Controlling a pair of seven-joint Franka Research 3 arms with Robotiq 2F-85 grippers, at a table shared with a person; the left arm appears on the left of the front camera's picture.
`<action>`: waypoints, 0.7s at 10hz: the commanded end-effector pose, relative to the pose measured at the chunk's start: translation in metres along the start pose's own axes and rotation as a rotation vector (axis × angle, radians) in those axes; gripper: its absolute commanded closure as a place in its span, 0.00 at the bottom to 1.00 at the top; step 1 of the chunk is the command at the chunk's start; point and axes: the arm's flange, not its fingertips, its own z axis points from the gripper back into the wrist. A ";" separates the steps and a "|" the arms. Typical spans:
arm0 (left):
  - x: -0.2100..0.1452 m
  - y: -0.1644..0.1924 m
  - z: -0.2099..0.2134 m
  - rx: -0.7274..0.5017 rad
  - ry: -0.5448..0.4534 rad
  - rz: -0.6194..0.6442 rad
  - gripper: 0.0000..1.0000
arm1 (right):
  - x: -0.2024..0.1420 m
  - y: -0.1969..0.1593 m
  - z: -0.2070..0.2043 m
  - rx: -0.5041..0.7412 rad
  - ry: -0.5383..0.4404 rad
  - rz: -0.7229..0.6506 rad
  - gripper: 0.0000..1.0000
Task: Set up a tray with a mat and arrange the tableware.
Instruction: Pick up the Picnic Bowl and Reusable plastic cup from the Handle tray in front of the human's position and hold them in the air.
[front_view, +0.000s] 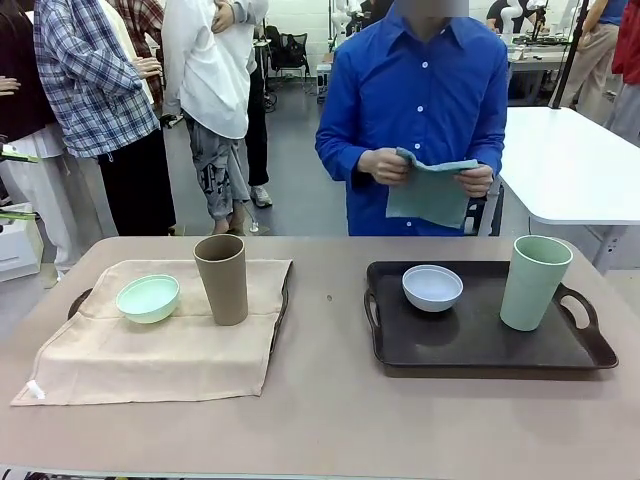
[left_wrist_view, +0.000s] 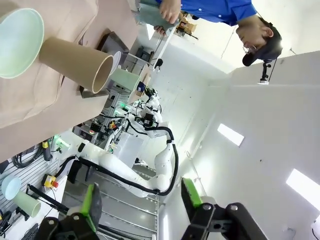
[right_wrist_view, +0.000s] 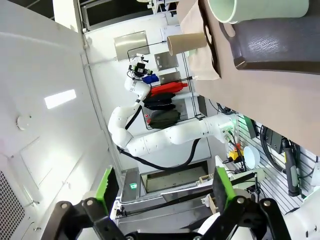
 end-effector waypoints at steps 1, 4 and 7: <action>0.001 0.001 0.001 0.002 -0.014 0.016 0.14 | 0.000 0.003 0.000 -0.004 0.000 -0.003 0.00; 0.001 0.001 0.001 0.002 -0.014 0.016 0.14 | 0.000 0.003 0.000 -0.004 0.000 -0.003 0.00; 0.001 0.001 0.001 0.002 -0.014 0.016 0.14 | 0.000 0.003 0.000 -0.004 0.000 -0.003 0.00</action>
